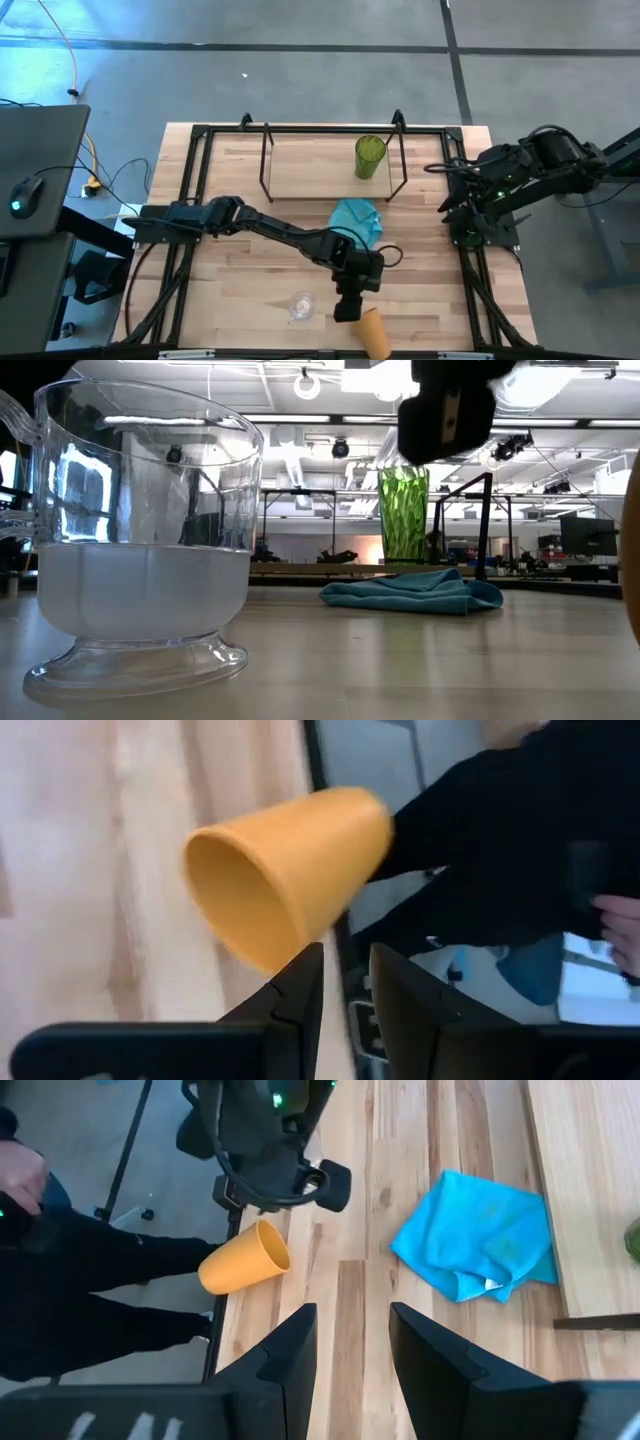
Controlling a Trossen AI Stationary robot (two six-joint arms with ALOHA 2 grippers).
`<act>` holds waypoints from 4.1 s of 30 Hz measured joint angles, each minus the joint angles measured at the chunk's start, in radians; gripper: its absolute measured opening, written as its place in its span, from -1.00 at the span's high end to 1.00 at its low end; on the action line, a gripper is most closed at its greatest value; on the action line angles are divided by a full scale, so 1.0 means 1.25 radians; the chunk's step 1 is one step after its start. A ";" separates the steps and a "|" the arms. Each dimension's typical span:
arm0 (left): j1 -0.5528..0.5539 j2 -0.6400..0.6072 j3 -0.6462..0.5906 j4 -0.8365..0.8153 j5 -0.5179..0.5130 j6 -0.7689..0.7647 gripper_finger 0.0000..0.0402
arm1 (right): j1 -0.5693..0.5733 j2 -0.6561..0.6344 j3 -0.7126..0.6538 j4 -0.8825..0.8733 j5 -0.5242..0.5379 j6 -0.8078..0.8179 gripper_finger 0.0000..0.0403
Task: Stack small to large cups/mugs on shelf
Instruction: Put the yellow cup on the shelf
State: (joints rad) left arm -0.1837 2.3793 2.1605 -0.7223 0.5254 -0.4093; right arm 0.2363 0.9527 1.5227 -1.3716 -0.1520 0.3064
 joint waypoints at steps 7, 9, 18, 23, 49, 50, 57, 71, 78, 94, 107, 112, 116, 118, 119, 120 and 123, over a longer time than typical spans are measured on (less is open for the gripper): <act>0.000 0.030 0.001 0.050 -0.031 -0.025 0.62 | 0.000 0.000 0.000 0.000 -0.012 0.008 0.41; 0.000 0.036 0.000 0.063 -0.023 -0.037 0.62 | 0.000 0.000 0.000 0.000 -0.014 0.008 0.41; 0.001 0.036 0.000 0.082 -0.038 -0.042 0.62 | 0.000 -0.001 0.000 0.000 -0.015 0.005 0.41; 0.001 0.061 -0.002 0.120 -0.037 -0.070 0.62 | 0.000 -0.001 0.000 0.000 -0.017 0.001 0.41; 0.045 0.102 0.000 0.236 -0.087 -0.081 0.62 | 0.000 -0.003 0.000 -0.139 -0.074 0.140 0.41; 0.047 0.102 0.000 0.226 -0.085 -0.075 0.62 | 0.000 -0.004 0.000 -0.147 -0.075 0.156 0.41; 0.061 0.102 0.000 0.169 -0.078 -0.038 0.62 | 0.000 -0.004 0.000 -0.159 -0.108 0.218 0.41; 0.064 0.102 0.000 0.152 -0.050 -0.023 0.62 | 0.000 -0.003 0.000 -0.151 -0.096 0.210 0.41; 0.064 0.102 0.000 0.247 -0.050 -0.027 0.62 | 0.000 -0.002 0.000 -0.150 -0.096 0.203 0.41; 0.079 0.086 0.000 0.253 -0.033 0.024 0.62 | 0.102 0.019 0.000 -0.159 -0.119 0.389 0.41; 0.079 0.037 0.000 -0.019 -0.058 0.159 0.62 | 0.285 0.010 -0.327 -0.008 -0.222 0.526 0.41; 0.079 0.029 0.000 -0.093 -0.061 0.186 0.62 | 0.341 -0.005 -0.429 0.184 -0.203 0.601 0.41; 0.079 0.025 0.000 -0.198 -0.100 0.216 0.62 | 0.389 -0.017 -0.495 0.281 -0.166 0.656 0.41; 0.079 0.022 0.000 -0.233 -0.114 0.229 0.62 | 0.413 -0.021 -0.524 0.320 -0.153 0.680 0.41; 0.079 0.018 0.000 -0.242 -0.115 0.233 0.62 | 0.424 -0.022 -0.538 0.335 -0.148 0.692 0.41; 0.079 0.011 0.000 -0.258 -0.116 0.236 0.62 | 0.436 -0.023 -0.551 0.348 -0.141 0.703 0.41; 0.079 -0.007 0.000 -0.286 -0.128 0.242 0.62 | 0.475 -0.025 -0.584 0.392 -0.109 0.734 0.41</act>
State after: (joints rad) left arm -0.0845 2.3700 2.1605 -1.0799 0.3652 -0.1063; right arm 0.8305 0.9221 0.7924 -0.8819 -0.2888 1.2236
